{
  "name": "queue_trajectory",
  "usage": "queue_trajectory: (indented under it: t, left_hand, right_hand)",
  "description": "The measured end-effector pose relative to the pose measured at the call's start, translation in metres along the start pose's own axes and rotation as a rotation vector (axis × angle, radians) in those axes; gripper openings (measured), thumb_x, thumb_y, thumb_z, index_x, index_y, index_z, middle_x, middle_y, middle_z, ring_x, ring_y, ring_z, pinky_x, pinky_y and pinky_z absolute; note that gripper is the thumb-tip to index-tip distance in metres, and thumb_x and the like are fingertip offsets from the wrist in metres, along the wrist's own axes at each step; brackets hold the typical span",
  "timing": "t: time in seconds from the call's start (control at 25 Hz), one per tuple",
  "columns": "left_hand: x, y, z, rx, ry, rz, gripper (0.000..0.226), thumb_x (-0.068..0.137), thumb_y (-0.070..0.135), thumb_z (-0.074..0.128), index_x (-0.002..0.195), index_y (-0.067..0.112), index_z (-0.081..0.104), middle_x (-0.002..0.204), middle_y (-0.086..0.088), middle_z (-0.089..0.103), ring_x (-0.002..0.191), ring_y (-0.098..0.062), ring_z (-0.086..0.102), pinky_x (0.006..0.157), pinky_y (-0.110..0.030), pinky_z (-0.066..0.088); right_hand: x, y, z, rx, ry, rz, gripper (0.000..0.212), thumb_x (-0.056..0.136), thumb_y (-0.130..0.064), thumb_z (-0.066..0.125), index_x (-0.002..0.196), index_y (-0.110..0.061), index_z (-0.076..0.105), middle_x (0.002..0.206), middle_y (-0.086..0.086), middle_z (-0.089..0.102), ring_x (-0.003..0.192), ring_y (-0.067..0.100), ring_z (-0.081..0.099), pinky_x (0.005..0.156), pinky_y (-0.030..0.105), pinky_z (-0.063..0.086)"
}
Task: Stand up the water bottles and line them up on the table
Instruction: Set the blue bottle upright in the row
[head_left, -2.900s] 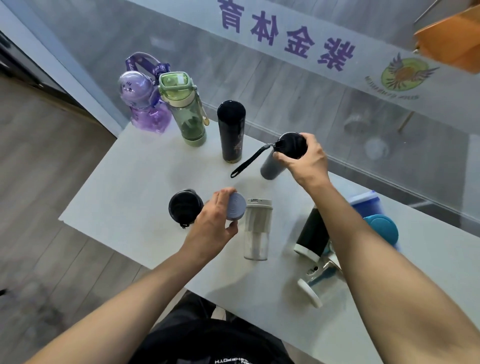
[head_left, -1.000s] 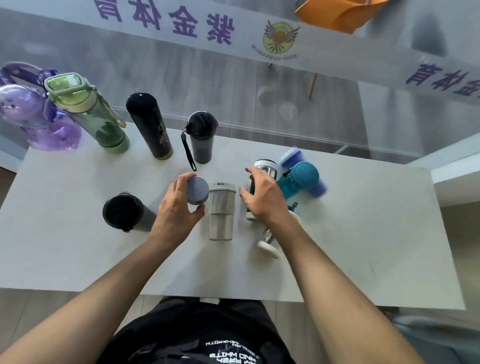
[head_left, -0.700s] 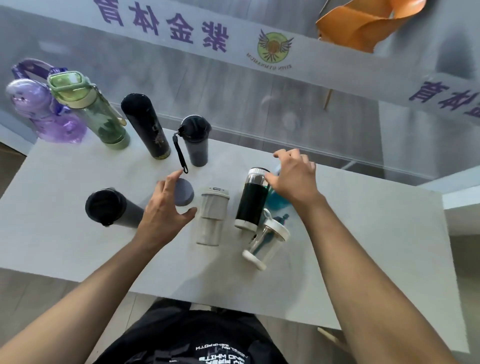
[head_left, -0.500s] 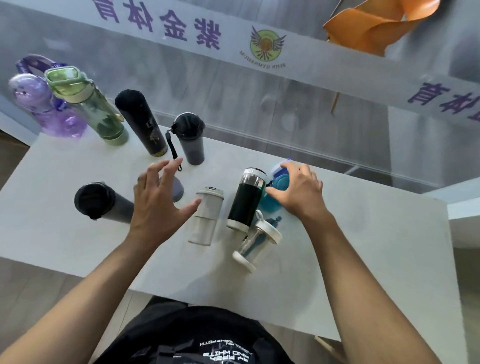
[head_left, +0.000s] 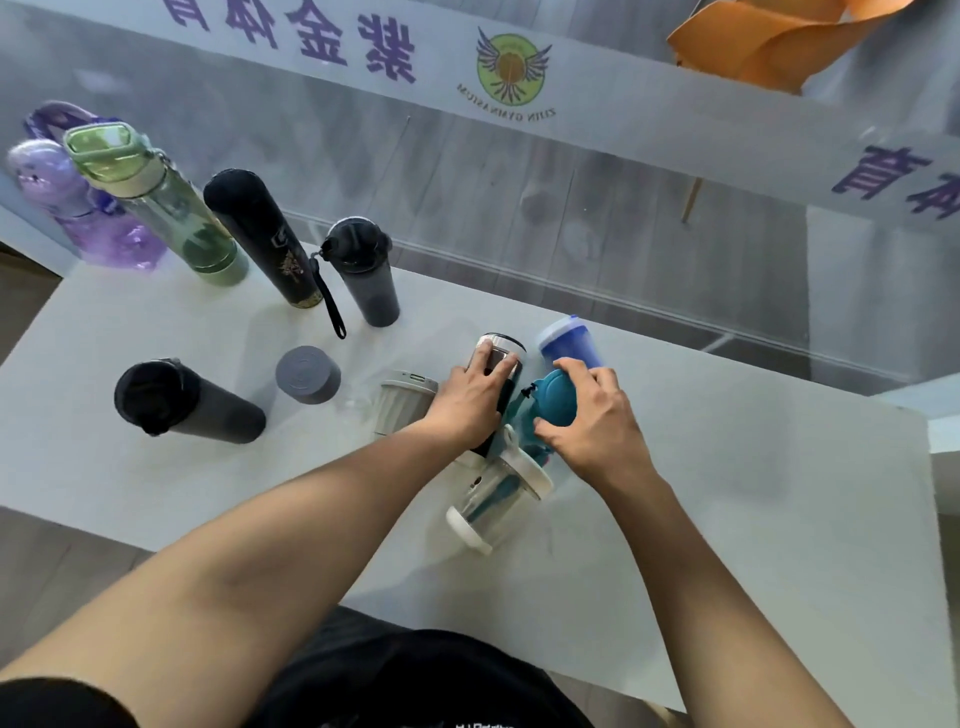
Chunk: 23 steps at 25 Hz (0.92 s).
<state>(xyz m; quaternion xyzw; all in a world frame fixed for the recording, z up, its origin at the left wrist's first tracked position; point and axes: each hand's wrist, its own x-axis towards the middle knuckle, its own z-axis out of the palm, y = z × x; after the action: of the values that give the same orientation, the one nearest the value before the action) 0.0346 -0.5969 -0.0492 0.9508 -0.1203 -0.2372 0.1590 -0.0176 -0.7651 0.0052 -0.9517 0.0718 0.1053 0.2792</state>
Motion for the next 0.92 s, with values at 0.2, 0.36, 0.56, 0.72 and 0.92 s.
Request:
queue_trajectory:
  t: [0.2,0.36,0.56,0.72,0.92]
  left_hand:
    - [-0.024,-0.006,0.017,-0.099,0.002,0.033,0.083,0.088,0.006,0.055,0.153,0.039,0.015,0.165,0.002,-0.002,0.125,-0.037,0.04,0.107,-0.044,0.038]
    - [-0.045,-0.01,0.028,-0.162,0.003,0.009,0.083,0.087,0.007,0.052,0.154,0.039,0.015,0.166,0.004,-0.001,0.131,-0.033,0.034,0.111,-0.038,0.033]
    - [-0.061,-0.014,0.034,-0.181,0.003,0.029,0.083,0.085,0.006,0.054,0.153,0.039,0.019,0.166,0.003,-0.002,0.133,-0.033,0.034,0.11,-0.039,0.035]
    - [-0.065,-0.016,0.035,-0.171,0.002,0.032,0.083,0.086,0.005,0.055,0.153,0.039,0.019,0.166,0.004,-0.003,0.132,-0.033,0.035,0.106,-0.043,0.04]
    - [-0.064,-0.02,0.041,-0.168,0.023,0.045,0.084,0.084,0.005,0.057,0.152,0.039,0.022,0.166,0.002,0.0,0.128,-0.035,0.038,0.104,-0.043,0.04]
  right_hand:
    - [0.004,-0.003,-0.017,0.094,0.104,-0.013,0.075,0.07,-0.033,0.084,0.132,-0.019,0.045,0.117,0.004,0.055,0.106,0.028,0.058,0.094,0.041,0.051]
    - [0.023,-0.039,-0.046,0.097,0.194,-0.111,0.068,0.07,-0.036,0.083,0.126,-0.022,0.047,0.113,-0.001,0.053,0.098,0.02,0.054,0.087,0.032,0.048]
    - [0.077,-0.084,-0.036,0.117,0.077,-0.187,0.069,0.072,-0.032,0.084,0.131,-0.021,0.05,0.115,0.001,0.048,0.096,0.013,0.049,0.085,0.02,0.04]
    - [0.114,-0.098,0.002,0.058,-0.045,-0.179,0.071,0.073,-0.029,0.084,0.135,-0.024,0.051,0.125,0.008,0.05,0.106,0.024,0.058,0.089,0.026,0.044]
    - [0.132,-0.107,0.021,-0.014,-0.063,-0.178,0.071,0.075,-0.029,0.082,0.138,-0.025,0.049,0.129,0.008,0.048,0.112,0.028,0.059,0.091,0.032,0.046]
